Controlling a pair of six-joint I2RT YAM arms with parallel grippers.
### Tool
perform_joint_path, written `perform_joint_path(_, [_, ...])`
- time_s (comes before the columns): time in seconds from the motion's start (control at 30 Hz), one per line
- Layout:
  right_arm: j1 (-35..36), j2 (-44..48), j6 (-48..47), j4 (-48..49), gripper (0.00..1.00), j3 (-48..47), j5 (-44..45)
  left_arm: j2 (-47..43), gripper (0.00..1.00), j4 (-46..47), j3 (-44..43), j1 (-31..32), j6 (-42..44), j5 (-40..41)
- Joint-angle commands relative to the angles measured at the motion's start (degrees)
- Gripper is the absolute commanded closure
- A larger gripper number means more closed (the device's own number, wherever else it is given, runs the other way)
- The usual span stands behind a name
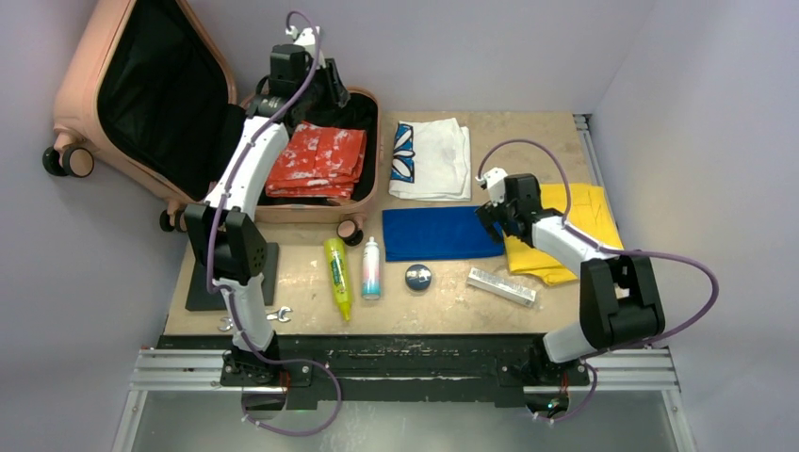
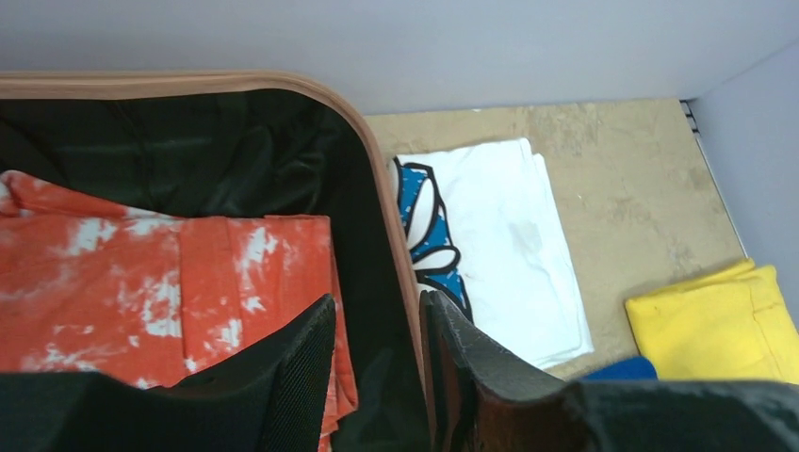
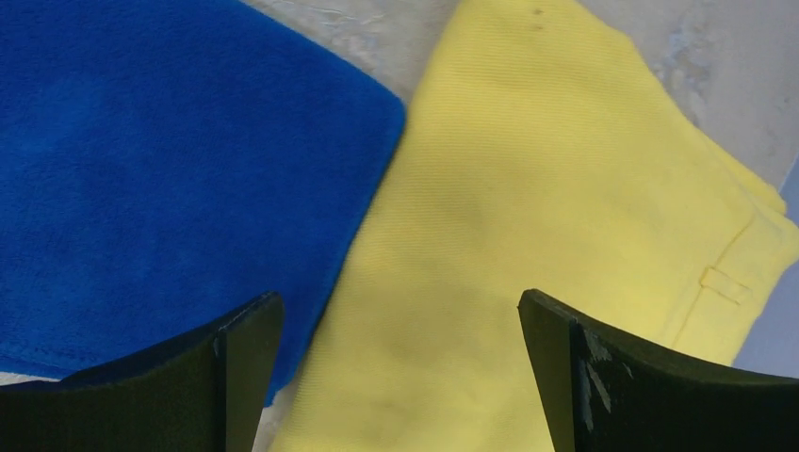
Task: Pack the luggage
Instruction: Pick up the clothes at the center of the board.
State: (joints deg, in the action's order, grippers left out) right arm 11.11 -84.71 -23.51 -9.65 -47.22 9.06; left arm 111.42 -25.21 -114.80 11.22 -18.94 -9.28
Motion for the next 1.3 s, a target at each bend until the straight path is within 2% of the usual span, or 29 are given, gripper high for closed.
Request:
perform_joint_path(0.0, [1.7,-1.1,1.4,0.5,0.01,1.1,4.5,-0.9,0.62,-0.7,-0.7,2.9,-0.2,-1.0])
perform_joint_path(0.5, [1.7,6.1,-0.2,-4.1,0.01,4.1,-0.4,-0.4,0.61,-1.6,-0.7,7.3,0.0,0.1])
perform_joint_path(0.73, [1.7,5.1,-0.8,-2.0,0.04,7.6,4.2,0.0,0.61,-2.0,-0.9,8.7,0.0,0.6])
perform_joint_path(1.03, [1.7,8.3,-1.6,-4.4,0.07,8.4,2.5,1.5,0.6,-3.0,-1.5,10.4,0.0,1.1])
perform_joint_path(1.27, [1.6,8.8,-2.0,-2.6,0.09,10.7,7.3,2.6,0.6,-3.6,-2.5,11.7,-0.4,1.2])
